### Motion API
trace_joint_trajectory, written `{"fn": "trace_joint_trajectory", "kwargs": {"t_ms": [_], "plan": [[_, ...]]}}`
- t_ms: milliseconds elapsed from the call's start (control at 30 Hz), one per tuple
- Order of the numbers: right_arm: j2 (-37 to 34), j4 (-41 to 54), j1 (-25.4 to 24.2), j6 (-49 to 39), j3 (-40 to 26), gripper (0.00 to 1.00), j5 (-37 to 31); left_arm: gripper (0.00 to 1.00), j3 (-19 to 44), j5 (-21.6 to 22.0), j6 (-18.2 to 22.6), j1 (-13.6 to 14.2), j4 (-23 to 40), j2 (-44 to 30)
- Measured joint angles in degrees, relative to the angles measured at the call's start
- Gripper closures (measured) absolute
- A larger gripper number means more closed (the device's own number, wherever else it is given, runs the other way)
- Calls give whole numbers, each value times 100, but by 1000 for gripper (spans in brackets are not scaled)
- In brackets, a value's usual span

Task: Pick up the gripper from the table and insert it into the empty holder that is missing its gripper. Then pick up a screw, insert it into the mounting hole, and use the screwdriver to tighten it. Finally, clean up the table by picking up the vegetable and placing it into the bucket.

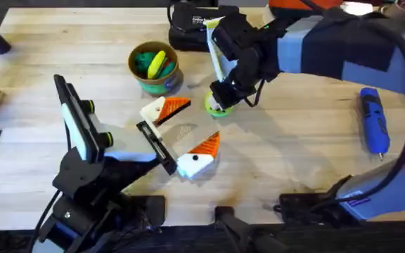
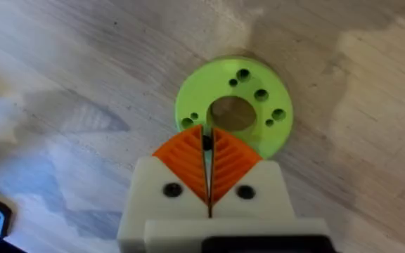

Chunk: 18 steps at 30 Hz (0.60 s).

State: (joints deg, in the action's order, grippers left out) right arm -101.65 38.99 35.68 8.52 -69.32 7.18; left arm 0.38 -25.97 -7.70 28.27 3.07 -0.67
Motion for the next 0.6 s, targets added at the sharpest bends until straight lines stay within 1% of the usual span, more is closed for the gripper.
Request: {"fn": "trace_joint_trajectory", "kwargs": {"t_ms": [400,600], "plan": [[0,23,-98,-23,0,994,72,15,0,2,0,0,0,0],[0,375,-144,-173,-117,994,55,15,0,2,0,0,0,0]]}}
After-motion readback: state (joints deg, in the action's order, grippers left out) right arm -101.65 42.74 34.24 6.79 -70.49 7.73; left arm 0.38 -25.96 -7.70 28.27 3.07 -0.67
